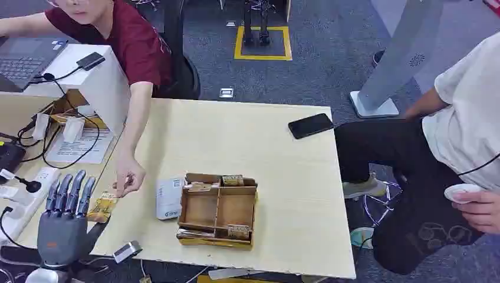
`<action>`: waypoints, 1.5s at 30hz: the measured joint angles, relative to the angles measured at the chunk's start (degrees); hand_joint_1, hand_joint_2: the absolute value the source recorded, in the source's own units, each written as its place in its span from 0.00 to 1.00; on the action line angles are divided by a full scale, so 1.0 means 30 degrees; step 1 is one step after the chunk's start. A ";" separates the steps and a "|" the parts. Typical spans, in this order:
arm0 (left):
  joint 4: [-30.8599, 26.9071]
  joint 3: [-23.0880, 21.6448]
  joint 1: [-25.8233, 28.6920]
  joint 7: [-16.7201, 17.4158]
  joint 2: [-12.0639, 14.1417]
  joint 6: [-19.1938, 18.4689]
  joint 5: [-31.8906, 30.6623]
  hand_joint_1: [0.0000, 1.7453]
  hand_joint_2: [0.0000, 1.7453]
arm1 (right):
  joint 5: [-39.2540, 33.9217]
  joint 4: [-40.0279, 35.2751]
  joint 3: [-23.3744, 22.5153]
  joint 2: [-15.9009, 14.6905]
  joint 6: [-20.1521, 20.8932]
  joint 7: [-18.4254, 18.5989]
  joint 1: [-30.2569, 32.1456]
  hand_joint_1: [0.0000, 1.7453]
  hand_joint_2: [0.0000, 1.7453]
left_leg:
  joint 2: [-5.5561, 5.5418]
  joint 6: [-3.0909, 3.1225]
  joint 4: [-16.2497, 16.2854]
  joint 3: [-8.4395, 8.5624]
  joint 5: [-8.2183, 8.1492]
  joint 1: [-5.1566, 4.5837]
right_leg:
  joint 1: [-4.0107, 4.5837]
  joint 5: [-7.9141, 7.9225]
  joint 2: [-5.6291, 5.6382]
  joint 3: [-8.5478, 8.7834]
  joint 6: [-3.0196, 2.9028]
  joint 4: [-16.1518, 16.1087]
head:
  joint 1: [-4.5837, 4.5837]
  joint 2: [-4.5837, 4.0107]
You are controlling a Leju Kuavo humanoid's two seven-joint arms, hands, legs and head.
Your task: Pass the card to the sensor for recognition and then transmit it.
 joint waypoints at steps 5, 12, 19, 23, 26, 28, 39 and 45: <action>0.0947 0.0000 -0.0219 0.0620 -0.0095 0.0000 0.1107 1.00 1.00 | -0.0029 -0.0131 0.0007 0.0007 -0.0044 0.0073 -0.0015 0.00 1.00 | 0.0002 0.0000 0.0000 0.0001 0.0000 0.0000 | 0.0000 0.0000 0.0001 -0.0003 0.0000 0.0000 | 0.0000 0.0007; 0.1405 -0.0043 -0.0237 0.0729 -0.0088 0.0000 0.2180 1.00 1.00 | -0.0066 -0.0153 0.0007 0.0015 -0.0051 0.0066 -0.0012 0.00 1.00 | 0.0002 0.0000 0.0000 0.0002 0.0000 0.0000 | 0.0000 0.0000 0.0004 -0.0006 0.0000 0.0000 | 0.0000 0.0000; 0.1967 -0.0313 -0.0222 0.0911 -0.0014 0.0000 0.3133 1.00 1.00 | -0.0146 -0.0153 0.0007 0.0036 -0.0051 0.0066 -0.0011 0.00 1.00 | 0.0003 -0.0001 0.0000 0.0001 0.0001 0.0000 | 0.0000 0.0000 0.0003 -0.0005 0.0000 0.0000 | 0.0007 0.0007; 0.2237 -0.0722 -0.0201 0.1101 0.0190 0.0000 0.4549 1.00 1.00 | -0.0153 -0.0153 0.0000 0.0036 -0.0058 0.0066 -0.0012 0.00 1.00 | 0.0002 -0.0002 0.0000 0.0002 0.0002 0.0000 | 0.0000 0.0000 0.0003 -0.0004 0.0000 0.0000 | 0.0000 0.0007; 0.2499 -0.2064 -0.0110 0.2531 0.0839 -0.0161 0.8523 1.00 1.00 | -0.0255 -0.0153 0.0000 0.0044 -0.0087 0.0029 -0.0005 0.00 1.00 | 0.0005 -0.0004 0.0002 0.0005 0.0003 0.0000 | 0.0000 0.0000 0.0004 -0.0012 0.0000 0.0000 | 0.0000 0.0000; 0.2564 -0.3741 -0.0119 0.4353 0.1575 -0.1249 1.1765 1.00 1.00 | -0.0394 -0.0153 0.0000 0.0044 -0.0175 -0.0029 -0.0001 0.00 1.00 | -0.0003 -0.0006 0.0003 0.0003 0.0005 0.0001 | 0.0001 0.0000 0.0000 -0.0011 0.0000 0.0000 | 0.0000 0.0000; 0.2798 -0.8146 -0.1057 0.9393 0.2791 -0.8474 2.0881 1.00 1.00 | -0.0546 -0.0153 -0.0015 0.0102 -0.0656 0.0029 0.0045 0.00 1.00 | 0.0005 -0.0006 0.0005 0.0001 0.0008 -0.0004 | -0.0004 0.0008 0.0009 -0.0012 0.0000 -0.0002 | 0.0000 0.0007; 0.4487 -0.9274 -0.2354 1.0965 0.2972 -0.9128 2.0983 1.00 1.00 | -0.0379 -0.0153 -0.0015 0.0168 -0.0626 0.0291 0.0027 0.00 1.00 | 0.0008 -0.0007 0.0006 0.0003 0.0009 0.0001 | 0.0001 0.0010 0.0014 -0.0012 -0.0002 0.0000 | 0.0000 0.0001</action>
